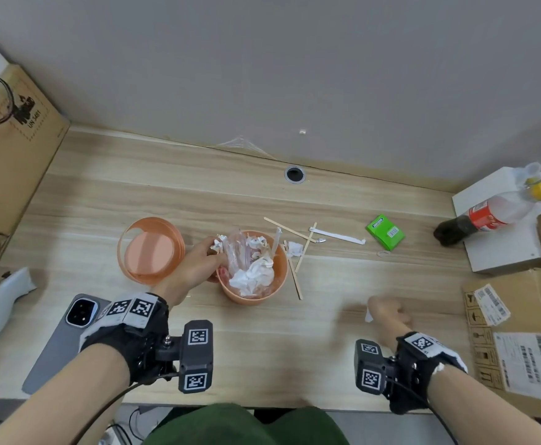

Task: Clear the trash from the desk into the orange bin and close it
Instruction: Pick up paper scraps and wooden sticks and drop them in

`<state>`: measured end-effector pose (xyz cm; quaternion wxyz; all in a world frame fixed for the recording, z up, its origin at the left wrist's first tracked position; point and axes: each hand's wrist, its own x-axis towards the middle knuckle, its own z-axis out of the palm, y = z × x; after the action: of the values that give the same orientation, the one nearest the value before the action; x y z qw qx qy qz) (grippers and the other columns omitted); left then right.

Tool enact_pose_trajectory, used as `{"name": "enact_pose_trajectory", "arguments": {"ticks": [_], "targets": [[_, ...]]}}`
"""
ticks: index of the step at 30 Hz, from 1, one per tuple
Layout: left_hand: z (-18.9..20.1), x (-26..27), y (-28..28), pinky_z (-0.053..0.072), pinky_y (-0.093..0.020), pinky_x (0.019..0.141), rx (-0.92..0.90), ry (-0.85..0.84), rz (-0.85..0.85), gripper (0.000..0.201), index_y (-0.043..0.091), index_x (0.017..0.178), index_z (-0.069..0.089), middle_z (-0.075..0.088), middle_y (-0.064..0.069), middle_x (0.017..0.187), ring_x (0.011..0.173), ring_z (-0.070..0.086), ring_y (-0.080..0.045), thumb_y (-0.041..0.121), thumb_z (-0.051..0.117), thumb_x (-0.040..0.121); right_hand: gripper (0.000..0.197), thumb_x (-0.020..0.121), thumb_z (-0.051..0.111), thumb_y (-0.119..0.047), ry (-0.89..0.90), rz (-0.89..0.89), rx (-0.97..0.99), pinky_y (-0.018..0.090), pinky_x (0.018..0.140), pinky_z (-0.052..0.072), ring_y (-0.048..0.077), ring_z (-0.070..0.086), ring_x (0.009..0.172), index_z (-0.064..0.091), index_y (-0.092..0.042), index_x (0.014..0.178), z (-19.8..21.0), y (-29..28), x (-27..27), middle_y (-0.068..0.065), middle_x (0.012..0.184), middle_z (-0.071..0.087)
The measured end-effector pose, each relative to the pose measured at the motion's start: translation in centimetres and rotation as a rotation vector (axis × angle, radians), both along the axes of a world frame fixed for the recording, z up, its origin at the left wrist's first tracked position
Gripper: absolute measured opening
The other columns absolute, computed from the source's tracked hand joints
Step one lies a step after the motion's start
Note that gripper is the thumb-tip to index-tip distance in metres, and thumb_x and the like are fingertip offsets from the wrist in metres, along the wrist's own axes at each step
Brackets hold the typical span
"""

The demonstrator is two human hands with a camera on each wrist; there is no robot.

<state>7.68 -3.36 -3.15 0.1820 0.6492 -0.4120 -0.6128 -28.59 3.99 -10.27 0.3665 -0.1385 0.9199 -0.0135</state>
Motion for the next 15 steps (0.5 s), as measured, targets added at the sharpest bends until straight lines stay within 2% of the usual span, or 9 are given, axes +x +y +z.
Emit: {"name": "enact_pose_trajectory", "arguments": {"ticks": [2,3,5,6,8,11,13,15], "targets": [[0.0,-0.1,-0.1,0.059,-0.035,0.076,0.001,-0.002,0.012,0.033,0.02,0.115,0.061,0.071,-0.006,0.082,0.07,0.07,-0.016,0.005,0.053,0.087,0.059,0.086,0.049,-0.021,-0.097,-0.073,-0.12,0.042,0.094,0.042,0.039,0.043,0.126,0.033,-0.002,0.139,-0.4,-0.9,1.4,0.022,0.143,0.036],[0.0,-0.2,-0.1,0.059,-0.036,0.077,0.006,-0.002,0.01,0.033,0.02,0.114,0.061,0.072,-0.007,0.083,0.071,0.07,-0.017,0.005,0.053,0.086,0.048,0.088,0.048,-0.016,-0.216,-0.063,-0.22,0.041,0.087,0.049,0.037,0.053,0.112,0.042,-0.002,0.133,-0.3,-1.7,2.2,0.023,0.131,0.047],[0.0,-0.1,-0.2,0.059,-0.039,0.081,0.012,-0.003,-0.006,0.033,0.02,0.114,0.061,0.072,-0.01,0.087,0.074,0.07,-0.019,0.005,0.053,0.086,0.029,0.092,0.043,-0.006,-0.491,-0.027,-0.394,0.037,0.072,0.051,0.026,0.058,0.082,0.051,-0.005,0.12,0.5,-3.1,3.9,0.014,0.102,0.058],[0.0,-0.1,-0.3,0.059,-0.039,0.081,0.013,-0.002,-0.014,0.033,0.019,0.114,0.061,0.072,-0.011,0.087,0.075,0.07,-0.019,0.005,0.053,0.085,0.025,0.093,0.039,-0.002,-0.603,-0.016,-0.452,0.033,0.07,0.05,0.022,0.057,0.077,0.051,-0.008,0.115,1.4,-3.8,4.7,0.01,0.094,0.058],[0.0,0.0,-0.4,0.059,-0.038,0.08,0.012,-0.001,-0.026,0.031,0.018,0.112,0.062,0.071,-0.01,0.086,0.074,0.07,-0.019,0.005,0.053,0.086,0.026,0.093,0.039,0.001,-0.691,0.018,-0.531,0.031,0.072,0.047,0.021,0.058,0.078,0.053,-0.014,0.109,2.5,-5.0,4.9,0.007,0.091,0.06],[0.1,0.1,-0.5,0.058,-0.039,0.081,0.014,-0.002,-0.033,0.029,0.018,0.11,0.063,0.071,-0.013,0.085,0.073,0.069,-0.02,0.004,0.052,0.087,0.027,0.091,0.043,0.002,-0.567,0.081,-0.618,0.03,0.071,0.044,0.018,0.054,0.077,0.06,-0.018,0.096,2.2,-6.4,3.1,0.009,0.096,0.056],[0.0,0.2,-0.5,0.058,-0.042,0.084,0.019,-0.001,-0.036,0.029,0.017,0.11,0.062,0.07,-0.014,0.082,0.073,0.068,-0.022,0.004,0.052,0.086,0.029,0.091,0.046,-0.002,-0.395,0.153,-0.613,0.032,0.084,0.044,0.019,0.054,0.094,0.059,-0.019,0.109,1.4,-7.4,1.6,0.008,0.115,0.054],[0.1,0.4,-0.4,0.057,-0.043,0.086,0.021,-0.013,-0.042,0.028,0.016,0.11,0.062,0.067,-0.015,0.082,0.074,0.067,-0.023,0.006,0.053,0.086,0.043,0.089,0.052,-0.008,-0.237,0.295,-0.584,0.036,0.104,0.039,0.022,0.047,0.121,0.05,-0.018,0.131,0.9,-8.6,0.5,0.007,0.139,0.044]]}}
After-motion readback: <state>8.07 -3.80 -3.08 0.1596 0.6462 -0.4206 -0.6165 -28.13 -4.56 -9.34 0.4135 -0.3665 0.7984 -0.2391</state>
